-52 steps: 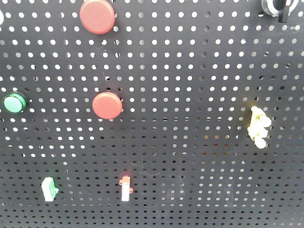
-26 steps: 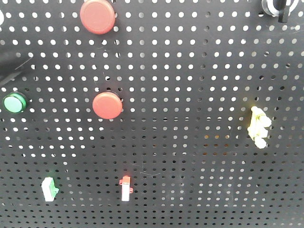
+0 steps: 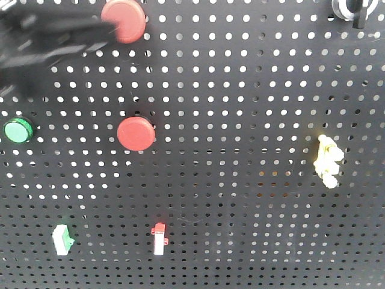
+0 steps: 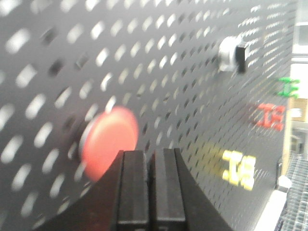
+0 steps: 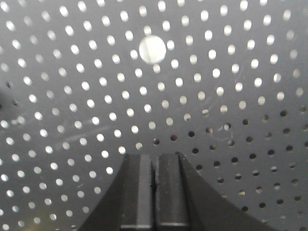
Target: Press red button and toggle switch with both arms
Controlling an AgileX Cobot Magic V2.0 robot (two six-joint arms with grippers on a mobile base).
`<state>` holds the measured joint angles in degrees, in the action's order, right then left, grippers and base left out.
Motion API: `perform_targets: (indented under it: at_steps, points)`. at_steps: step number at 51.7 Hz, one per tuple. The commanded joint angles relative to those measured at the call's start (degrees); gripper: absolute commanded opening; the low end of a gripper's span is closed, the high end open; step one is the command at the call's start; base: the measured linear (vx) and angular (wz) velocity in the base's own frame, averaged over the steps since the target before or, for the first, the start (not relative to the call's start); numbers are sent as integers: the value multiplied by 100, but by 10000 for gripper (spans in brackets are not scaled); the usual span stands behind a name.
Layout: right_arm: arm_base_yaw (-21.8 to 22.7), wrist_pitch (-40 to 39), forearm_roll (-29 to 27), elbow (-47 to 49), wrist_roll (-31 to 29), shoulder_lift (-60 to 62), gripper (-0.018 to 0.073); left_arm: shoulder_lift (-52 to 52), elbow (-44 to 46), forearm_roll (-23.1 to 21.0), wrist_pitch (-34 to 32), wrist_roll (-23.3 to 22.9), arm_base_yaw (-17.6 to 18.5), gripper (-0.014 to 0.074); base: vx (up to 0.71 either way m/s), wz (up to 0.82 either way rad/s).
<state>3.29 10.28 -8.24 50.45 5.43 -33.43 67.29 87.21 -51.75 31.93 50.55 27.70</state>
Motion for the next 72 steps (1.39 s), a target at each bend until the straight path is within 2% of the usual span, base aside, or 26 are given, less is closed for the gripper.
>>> perform_targets:
  at_steps: [1,24,36,44,49,54,58,62,68,72]
  points:
    - [30,-472,24,181,-49,-61,-3,70,280,-179,-451,-8,34,1,0,0]
    - [30,-472,24,181,-49,-61,-3,495,299,-155,-856,-67,34,1,0,0]
    - [30,-407,-5,181,-31,-61,-3,109,299,-186,102,-60,34,1,0,0]
    - [24,258,-134,192,-122,-40,-3,-324,70,-141,296,-60,34,1,0,0]
    - [19,783,-323,192,-583,-40,-3,-686,-425,-141,69,-60,34,1,0,0]
    - [19,1070,-1012,192,-1426,-40,-3,-1048,-1053,-141,-276,-60,34,1,0,0]
    - [19,1182,-2093,192,-2429,-47,-3,-1329,-1565,-147,-517,-60,34,1,0,0]
    - [19,1402,-3549,192,-3647,-108,-3,-1554,-2000,-152,-693,-66,34,1,0,0]
    - [19,2042,-5976,193,-5786,-332,-3,-1815,-2414,-207,-851,-66,34,1,0,0]
    - [19,2358,-7274,199,-6820,-538,-3,-1930,-2526,-219,-857,-73,34,1,0,0]
